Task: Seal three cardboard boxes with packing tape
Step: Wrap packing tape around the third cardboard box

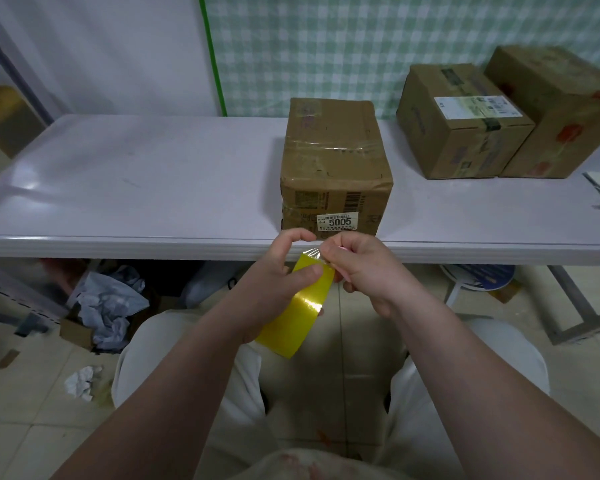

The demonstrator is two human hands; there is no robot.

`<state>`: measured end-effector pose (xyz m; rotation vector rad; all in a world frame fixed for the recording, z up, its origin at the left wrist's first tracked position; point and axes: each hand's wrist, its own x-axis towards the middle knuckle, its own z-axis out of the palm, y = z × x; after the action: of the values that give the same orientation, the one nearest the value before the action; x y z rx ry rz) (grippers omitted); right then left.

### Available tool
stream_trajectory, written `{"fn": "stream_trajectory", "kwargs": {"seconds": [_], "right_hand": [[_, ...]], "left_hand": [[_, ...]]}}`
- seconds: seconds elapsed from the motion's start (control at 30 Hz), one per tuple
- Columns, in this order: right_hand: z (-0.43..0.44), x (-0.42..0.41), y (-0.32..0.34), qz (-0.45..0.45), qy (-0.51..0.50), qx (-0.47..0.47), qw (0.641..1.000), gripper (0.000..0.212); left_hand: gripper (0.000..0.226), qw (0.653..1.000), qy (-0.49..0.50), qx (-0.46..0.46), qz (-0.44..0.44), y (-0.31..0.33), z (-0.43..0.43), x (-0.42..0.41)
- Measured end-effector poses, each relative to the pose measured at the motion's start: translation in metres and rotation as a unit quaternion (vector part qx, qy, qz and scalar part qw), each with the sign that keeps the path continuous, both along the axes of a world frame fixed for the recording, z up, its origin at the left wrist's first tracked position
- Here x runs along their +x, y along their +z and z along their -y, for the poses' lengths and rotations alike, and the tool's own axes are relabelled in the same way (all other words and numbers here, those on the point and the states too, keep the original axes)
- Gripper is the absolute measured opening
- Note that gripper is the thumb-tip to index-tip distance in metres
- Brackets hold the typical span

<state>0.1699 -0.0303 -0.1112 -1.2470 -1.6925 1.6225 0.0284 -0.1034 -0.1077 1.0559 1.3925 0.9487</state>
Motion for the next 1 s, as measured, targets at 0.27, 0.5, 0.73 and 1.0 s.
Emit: {"fn": "stream_trajectory", "kwargs": {"seconds": [0.27,0.5,0.73,1.0], "right_hand": [[0.003,0.0,0.001,-0.022,-0.019,0.045,0.999,0.015],[0.001,-0.002,-0.006,0.015,-0.031,0.114,0.993,0.013],[0.0,-0.006,0.001,0.061,-0.061,0.201,0.976,0.012],[-0.012,-0.007,-0.001,0.044,-0.161,0.155,0.974,0.02]], "left_hand": [[0.025,1.0,-0.002,-0.007,0.006,-0.002,-0.002,-0.003],[0.016,1.0,-0.004,-0.011,0.029,-0.002,-0.002,-0.003],[0.022,0.999,0.008,0.0,0.04,0.008,0.002,-0.002],[0.019,0.999,0.048,-0.001,-0.01,0.027,0.007,-0.008]]}}
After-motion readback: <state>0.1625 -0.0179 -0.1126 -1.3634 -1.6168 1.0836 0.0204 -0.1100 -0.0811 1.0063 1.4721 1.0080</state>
